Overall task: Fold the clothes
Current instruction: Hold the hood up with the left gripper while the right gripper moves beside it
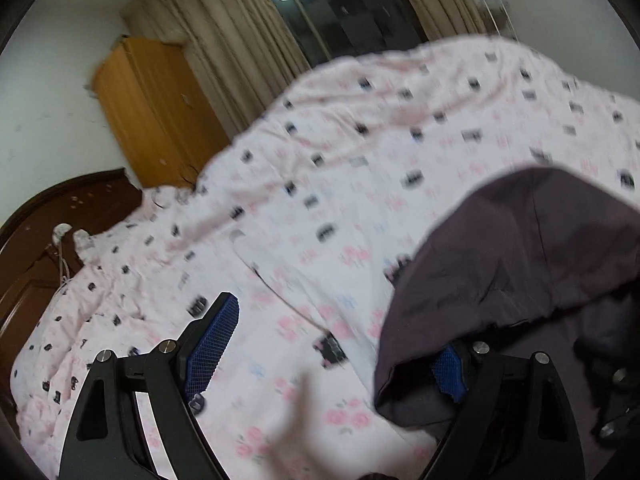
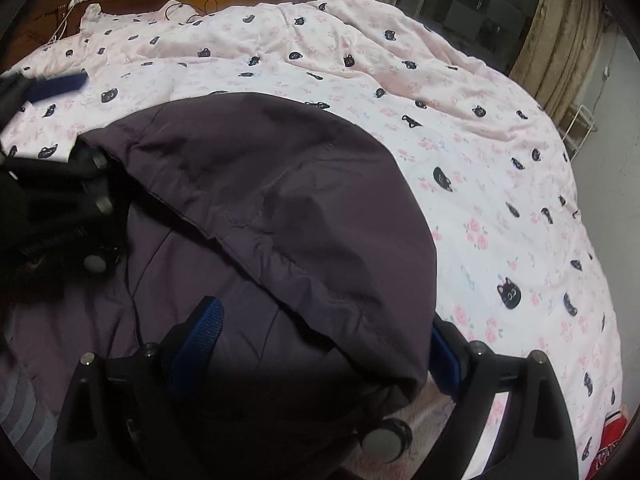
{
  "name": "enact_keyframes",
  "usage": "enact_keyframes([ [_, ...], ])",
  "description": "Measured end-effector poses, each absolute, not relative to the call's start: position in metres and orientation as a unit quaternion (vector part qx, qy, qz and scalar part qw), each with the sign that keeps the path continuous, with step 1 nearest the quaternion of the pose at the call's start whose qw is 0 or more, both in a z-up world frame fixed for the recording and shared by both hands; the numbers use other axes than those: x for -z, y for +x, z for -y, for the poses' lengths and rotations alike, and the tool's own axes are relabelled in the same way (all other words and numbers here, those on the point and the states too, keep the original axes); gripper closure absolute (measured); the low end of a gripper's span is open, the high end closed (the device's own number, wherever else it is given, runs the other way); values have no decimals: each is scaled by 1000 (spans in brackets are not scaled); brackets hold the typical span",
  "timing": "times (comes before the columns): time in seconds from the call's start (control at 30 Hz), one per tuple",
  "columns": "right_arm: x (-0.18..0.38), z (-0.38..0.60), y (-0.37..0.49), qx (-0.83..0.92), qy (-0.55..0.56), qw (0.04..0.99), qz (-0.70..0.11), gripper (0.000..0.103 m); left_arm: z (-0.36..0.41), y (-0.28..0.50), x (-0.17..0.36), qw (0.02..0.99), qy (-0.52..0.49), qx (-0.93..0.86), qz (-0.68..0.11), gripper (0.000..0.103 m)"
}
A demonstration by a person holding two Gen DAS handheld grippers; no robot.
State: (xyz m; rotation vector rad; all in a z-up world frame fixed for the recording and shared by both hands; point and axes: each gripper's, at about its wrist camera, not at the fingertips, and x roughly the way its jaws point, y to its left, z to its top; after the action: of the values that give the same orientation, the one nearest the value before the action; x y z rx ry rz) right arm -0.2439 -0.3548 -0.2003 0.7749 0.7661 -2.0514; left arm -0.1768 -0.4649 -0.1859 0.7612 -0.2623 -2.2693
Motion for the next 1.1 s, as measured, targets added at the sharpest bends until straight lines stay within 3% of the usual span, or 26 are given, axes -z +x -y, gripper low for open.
enact_keyframes([
  [0.3, 190, 359, -261, 851, 290, 341, -274, 9, 483, -153, 154, 360, 220, 906, 23, 18],
  [0.77, 163, 323, -328, 896, 312, 287, -137, 5, 476, -162, 175, 345, 247, 905, 32, 18],
  [0.93, 183, 335, -338, 863, 351, 325, -161, 4, 459, -182, 188, 309, 285, 905, 64, 18],
  [1.1, 184, 346, -316, 869, 306, 341, -189, 4, 445, -203, 198, 300, 307, 897, 104, 18],
])
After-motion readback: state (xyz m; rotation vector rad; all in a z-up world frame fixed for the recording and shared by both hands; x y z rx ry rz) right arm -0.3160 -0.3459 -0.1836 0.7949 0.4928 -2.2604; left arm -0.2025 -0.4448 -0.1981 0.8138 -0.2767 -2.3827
